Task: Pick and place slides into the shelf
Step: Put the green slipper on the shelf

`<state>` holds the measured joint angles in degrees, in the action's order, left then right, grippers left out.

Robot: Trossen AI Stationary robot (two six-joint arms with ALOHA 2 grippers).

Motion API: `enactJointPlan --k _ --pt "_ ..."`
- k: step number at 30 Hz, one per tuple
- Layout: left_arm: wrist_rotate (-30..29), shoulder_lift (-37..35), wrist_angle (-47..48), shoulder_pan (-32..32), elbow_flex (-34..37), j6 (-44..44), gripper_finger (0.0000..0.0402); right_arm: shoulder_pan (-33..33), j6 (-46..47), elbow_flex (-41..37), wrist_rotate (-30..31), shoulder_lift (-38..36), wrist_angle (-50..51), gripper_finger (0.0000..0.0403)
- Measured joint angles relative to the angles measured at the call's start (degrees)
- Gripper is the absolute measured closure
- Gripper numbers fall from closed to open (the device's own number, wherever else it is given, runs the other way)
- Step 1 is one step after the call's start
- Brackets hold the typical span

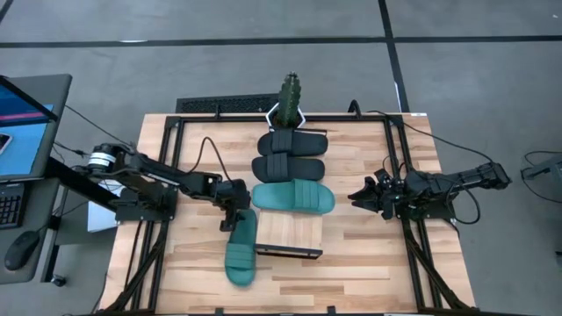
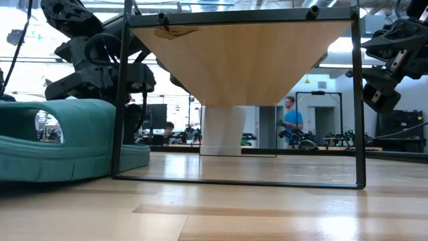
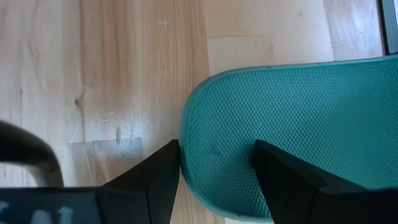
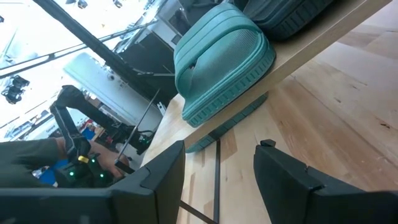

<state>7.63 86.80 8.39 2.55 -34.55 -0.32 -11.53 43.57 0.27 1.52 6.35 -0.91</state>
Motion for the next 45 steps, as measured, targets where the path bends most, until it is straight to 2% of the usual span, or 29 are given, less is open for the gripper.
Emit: enactJointPlan --k 10,13,17,19,30,36,42,45 --pt "-0.2 0.3 0.0 0.0 0.1 -0.7 0.022 0.0 0.0 0.0 0.0 0.0 0.0 0.0225" --pt "0.3 0.3 2.1 -0.7 0.0 -2.3 0.026 0.0 0.0 0.0 0.0 0.0 0.0 0.0225" --pt "1.1 0.3 4.9 -1.8 -0.1 -3.0 0.0364 0.0 0.0 0.0 0.0 0.0 0.0 0.0225" --pt "2.5 0.2 4.5 -2.4 0.4 -4.1 0.0383 0.0 0.0 0.0 0.0 0.0 0.0 0.0225" --pt "3.7 -0.1 5.6 -1.6 0.5 -5.7 0.0388 0.0 0.0 0.0 0.0 0.0 0.0 0.0225" --pt "9.1 -6.1 16.7 -1.1 1.2 -8.5 0.0391 0.0 0.0 0.0 0.0 0.0 0.0 0.0225" --pt "8.8 -13.7 30.6 -1.0 1.4 -10.7 0.0395 0.0 0.0 0.0 0.0 0.0 0.0 0.0225" --pt "9.0 -17.7 33.0 -1.0 1.5 -13.2 0.0396 0.0 0.0 0.0 0.0 0.0 0.0 0.0225"
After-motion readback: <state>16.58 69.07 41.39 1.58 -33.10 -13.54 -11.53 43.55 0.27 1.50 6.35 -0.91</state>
